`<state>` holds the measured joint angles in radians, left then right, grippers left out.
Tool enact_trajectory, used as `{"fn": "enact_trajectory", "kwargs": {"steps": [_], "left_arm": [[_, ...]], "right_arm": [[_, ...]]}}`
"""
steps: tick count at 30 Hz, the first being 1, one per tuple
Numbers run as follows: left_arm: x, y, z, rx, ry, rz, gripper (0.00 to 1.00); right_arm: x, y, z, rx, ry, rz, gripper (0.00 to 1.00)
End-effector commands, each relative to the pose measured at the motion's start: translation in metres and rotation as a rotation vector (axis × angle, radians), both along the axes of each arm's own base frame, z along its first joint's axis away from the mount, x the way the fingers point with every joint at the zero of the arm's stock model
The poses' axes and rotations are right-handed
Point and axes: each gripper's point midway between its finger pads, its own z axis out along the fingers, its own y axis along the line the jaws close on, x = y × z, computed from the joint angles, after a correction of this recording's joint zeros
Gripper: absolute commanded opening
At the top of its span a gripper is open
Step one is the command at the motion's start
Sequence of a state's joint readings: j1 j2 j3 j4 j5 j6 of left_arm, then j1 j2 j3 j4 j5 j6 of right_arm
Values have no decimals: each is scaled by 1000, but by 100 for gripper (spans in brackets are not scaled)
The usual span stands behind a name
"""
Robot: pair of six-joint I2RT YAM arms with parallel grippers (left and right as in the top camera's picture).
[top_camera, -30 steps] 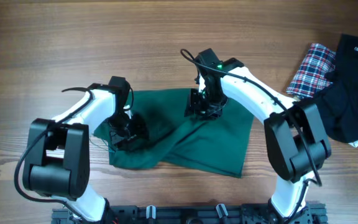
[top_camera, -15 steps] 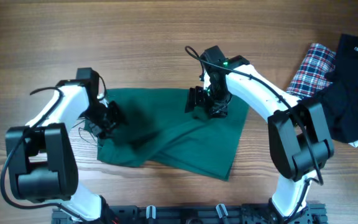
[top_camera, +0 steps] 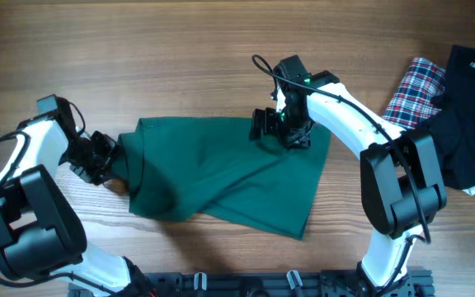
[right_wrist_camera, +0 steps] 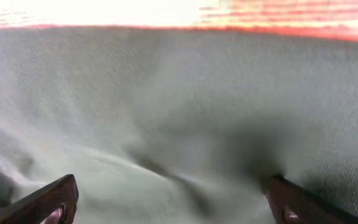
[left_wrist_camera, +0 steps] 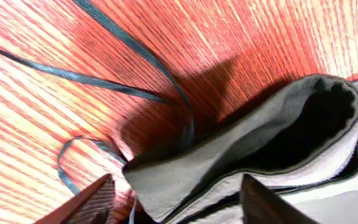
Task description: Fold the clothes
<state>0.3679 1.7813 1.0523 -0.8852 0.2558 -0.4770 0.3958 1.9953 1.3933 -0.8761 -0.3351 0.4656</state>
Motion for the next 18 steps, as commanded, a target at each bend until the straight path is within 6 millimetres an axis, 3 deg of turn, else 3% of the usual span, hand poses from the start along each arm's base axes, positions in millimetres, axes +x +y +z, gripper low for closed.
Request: {"fn": "enact_trajectory", "kwargs": {"steps": [1, 5, 18], "left_arm": [[10, -10, 11, -34, -56, -39, 70], [14, -36, 21, -181, -121, -115, 74], [-37, -42, -6, -171, 51, -126, 79]], "right_arm": [[10, 0, 13, 6, -57, 15, 99], [9, 0, 12, 4, -62, 43, 99], [9, 0, 12, 5, -68, 64, 99]]}}
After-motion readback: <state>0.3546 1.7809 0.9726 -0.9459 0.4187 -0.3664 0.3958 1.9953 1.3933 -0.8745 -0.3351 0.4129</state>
